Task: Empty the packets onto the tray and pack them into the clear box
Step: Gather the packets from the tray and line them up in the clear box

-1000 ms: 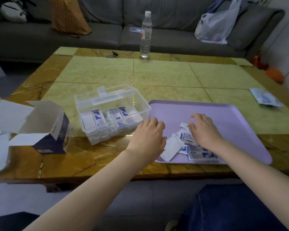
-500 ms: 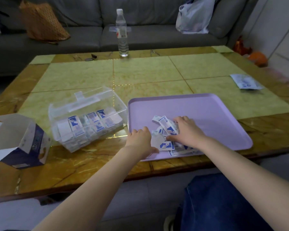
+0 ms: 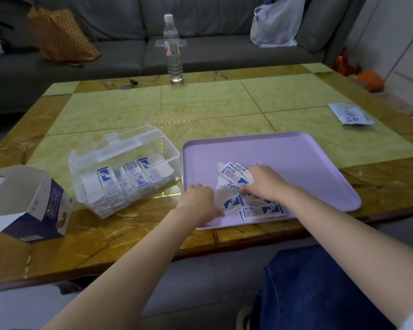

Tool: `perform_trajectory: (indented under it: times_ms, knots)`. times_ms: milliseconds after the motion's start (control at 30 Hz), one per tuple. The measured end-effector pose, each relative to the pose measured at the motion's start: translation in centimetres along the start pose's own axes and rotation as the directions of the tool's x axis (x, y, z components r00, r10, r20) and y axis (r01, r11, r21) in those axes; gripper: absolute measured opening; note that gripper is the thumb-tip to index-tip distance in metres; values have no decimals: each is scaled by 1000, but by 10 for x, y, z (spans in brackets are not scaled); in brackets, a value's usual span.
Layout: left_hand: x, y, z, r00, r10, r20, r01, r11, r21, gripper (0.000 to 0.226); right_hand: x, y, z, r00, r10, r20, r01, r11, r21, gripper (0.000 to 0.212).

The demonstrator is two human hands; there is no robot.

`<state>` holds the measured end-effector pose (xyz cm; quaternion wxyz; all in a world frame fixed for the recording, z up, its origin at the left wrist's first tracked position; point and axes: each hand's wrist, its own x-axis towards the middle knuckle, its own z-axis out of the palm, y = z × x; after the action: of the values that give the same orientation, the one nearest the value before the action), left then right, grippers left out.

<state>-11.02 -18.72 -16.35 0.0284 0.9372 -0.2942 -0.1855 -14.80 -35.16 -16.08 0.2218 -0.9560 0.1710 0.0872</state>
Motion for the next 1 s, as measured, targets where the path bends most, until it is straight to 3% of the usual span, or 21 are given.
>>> perform_trajectory:
  times_ms: [233, 433, 533, 667, 767, 833, 900, 1000]
  knots:
    - [2, -5, -4, 999, -18, -42, 18, 1000, -3, 45, 1, 1, -13, 995, -3, -99, 13, 995, 101, 23]
    - [6, -5, -3, 999, -5, -47, 5, 1000, 1, 42, -1, 4, -11, 998, -50, 41, 50, 999, 8, 23]
    - [7, -5, -2, 998, -8, -59, 7, 1000, -30, 49, -1, 6, -8, 998, -39, 42, 40, 999, -19, 22]
    - [6, -4, -7, 969, 10, -247, -47, 989, -143, 62, -1, -1, -17, 995, -74, -65, 76, 997, 34, 12]
    - [7, -1, -20, 884, 76, -461, -190, 960, -206, 66, -1, -9, -22, 981, -145, -126, 144, 989, -10, 11]
    - [9, 0, -28, 843, 124, -523, -241, 957, -160, 67, -2, -15, -21, 968, -203, -144, 197, 979, -56, 18]
    - [11, 0, -32, 855, 151, -496, -235, 966, -110, 62, -3, -22, -19, 952, -262, -157, 246, 963, -112, 20]
    - [13, -3, -28, 896, 154, -415, -203, 976, -74, 35, -4, -29, -10, 939, -314, -140, 289, 942, -174, 21]
